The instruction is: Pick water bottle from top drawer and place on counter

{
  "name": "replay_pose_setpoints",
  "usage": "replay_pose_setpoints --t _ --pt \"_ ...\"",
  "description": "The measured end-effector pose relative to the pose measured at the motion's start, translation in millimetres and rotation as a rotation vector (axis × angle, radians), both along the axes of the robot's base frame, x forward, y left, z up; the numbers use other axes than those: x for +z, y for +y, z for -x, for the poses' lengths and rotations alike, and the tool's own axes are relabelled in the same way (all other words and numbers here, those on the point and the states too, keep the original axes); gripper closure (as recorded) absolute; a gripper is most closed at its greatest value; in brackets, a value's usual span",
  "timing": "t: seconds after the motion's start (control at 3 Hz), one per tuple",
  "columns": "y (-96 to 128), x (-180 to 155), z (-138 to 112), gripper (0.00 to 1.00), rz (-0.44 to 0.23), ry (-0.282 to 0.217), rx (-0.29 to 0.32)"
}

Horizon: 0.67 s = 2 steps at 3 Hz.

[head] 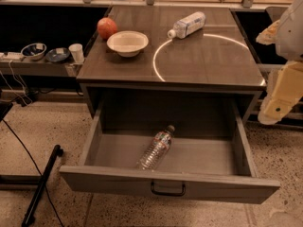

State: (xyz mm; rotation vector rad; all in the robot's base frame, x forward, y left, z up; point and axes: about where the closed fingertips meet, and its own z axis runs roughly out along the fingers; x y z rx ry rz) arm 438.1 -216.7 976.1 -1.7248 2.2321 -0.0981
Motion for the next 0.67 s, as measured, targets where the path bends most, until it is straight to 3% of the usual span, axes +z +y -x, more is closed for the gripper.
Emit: replay_pose_setpoints --t 0.33,0.67 --pt "0 0 0 0.00 0.000 0.000 0.001" --pt "22 -28 -20 0.00 0.029 0.002 0.088"
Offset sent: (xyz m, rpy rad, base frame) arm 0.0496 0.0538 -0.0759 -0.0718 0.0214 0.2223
